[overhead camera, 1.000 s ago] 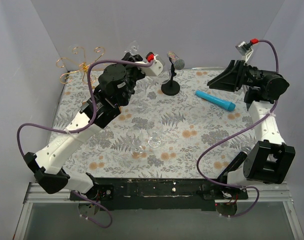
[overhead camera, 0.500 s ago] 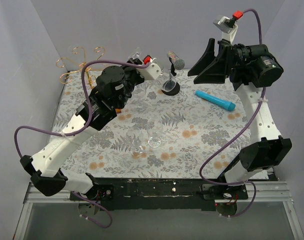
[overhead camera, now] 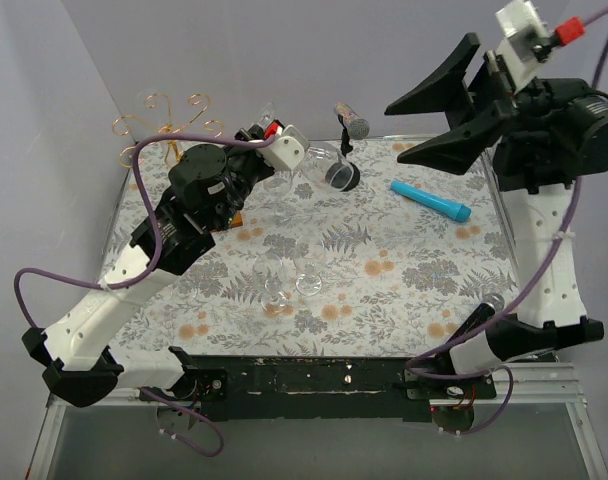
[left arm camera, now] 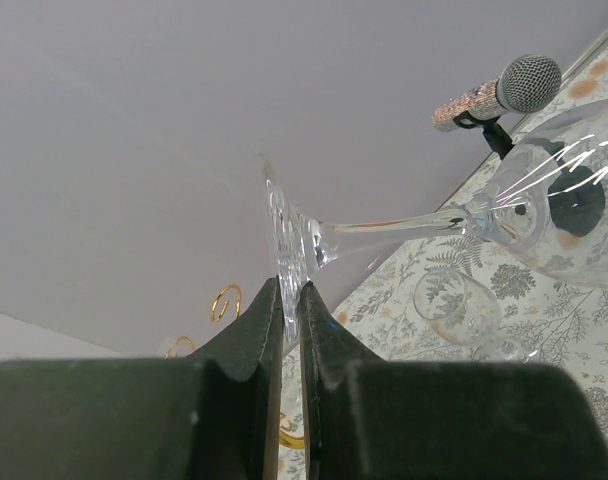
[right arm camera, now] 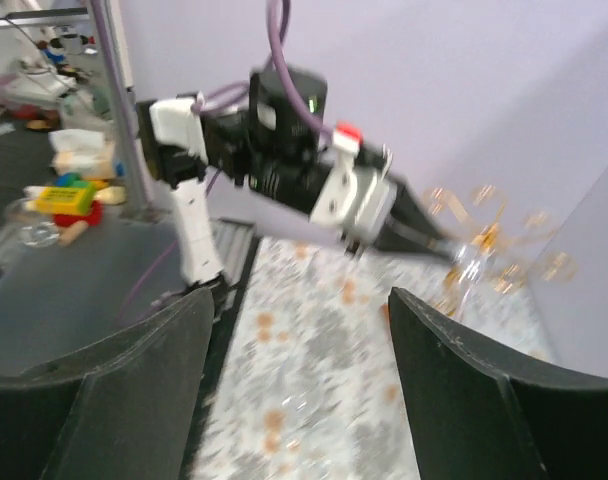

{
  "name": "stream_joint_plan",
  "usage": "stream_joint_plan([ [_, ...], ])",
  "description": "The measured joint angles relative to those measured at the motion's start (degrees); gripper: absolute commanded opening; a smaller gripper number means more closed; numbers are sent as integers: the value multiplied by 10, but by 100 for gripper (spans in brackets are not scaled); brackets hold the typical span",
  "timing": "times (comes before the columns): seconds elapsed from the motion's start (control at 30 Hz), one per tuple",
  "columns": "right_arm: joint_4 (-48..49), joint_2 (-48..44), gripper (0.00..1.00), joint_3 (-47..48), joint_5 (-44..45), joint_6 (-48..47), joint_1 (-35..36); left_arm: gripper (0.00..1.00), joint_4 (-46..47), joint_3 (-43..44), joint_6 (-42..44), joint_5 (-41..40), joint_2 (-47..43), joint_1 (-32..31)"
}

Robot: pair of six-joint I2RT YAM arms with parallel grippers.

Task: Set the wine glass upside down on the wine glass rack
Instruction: Turn the wine glass upside down at the wine rack.

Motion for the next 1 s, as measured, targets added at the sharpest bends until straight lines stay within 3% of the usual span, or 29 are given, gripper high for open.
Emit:
stream_joint_plan([
  [0.13,-252,-32,79,85,70,-256,13,0,-1,-9,-3,20,-8,0],
  [0.27,-416,-61,80,67,121,-428,17,0,-1,-25,2,45,-23,0],
  [0.47,-660,-43,81,21,278,-656,59,0,7,-52,29,83,-43,0],
  [0.63,-751,-46,82,-38,348,-741,82,0,31,-83,56,118,-52,0],
  [1.0,-775,-71,79,-157,350,-779,177,0,65,-100,93,191,-47,-1],
])
